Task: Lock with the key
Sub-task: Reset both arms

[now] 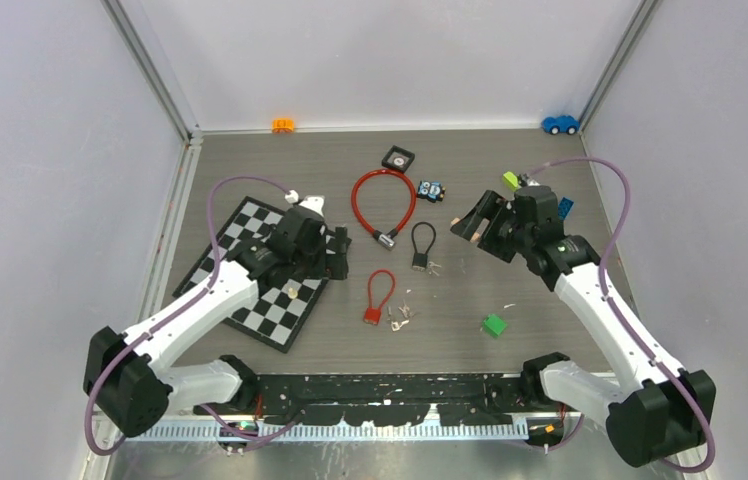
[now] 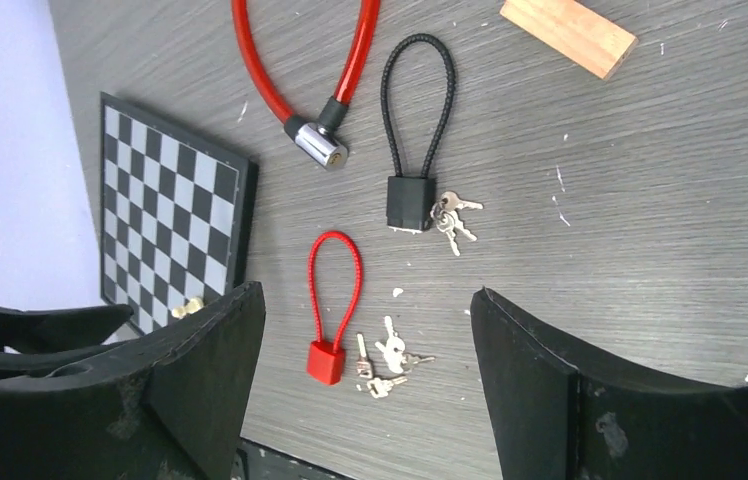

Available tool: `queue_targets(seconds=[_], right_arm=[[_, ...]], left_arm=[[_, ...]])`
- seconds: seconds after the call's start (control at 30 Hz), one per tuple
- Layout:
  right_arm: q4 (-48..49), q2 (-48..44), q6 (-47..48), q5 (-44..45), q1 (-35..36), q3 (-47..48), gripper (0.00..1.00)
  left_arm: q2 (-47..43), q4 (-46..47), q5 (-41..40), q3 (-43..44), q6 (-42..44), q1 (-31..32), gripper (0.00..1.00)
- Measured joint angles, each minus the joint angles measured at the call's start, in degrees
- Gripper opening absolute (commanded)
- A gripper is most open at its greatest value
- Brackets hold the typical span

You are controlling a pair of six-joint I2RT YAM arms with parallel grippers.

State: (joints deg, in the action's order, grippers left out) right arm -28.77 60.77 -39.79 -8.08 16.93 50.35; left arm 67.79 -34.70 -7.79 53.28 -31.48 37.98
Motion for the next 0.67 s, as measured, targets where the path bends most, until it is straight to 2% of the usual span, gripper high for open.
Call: queue_targets(seconds=[0.17,0.43,0.67], right_arm=[[-0.5,-2.2,-4.5,0.8,-1.3,-0.1,0.82],[-7.6,-4.3,-6.8,16.2,-1.3,-0.1,0.83],[-10.4,-6.8,-6.7,24.8,-1.3,-0.1,0.83]], left_arm=[[-2.6,-3.7,-3.0,0.2,-1.1,-0.4,1.0],[-13.0,-5.2,-6.5,-1.0,-1.4,-0.4,1.0],[-14.6,-9.1,-10.8,-1.0,-0.3,-0.4,1.0]])
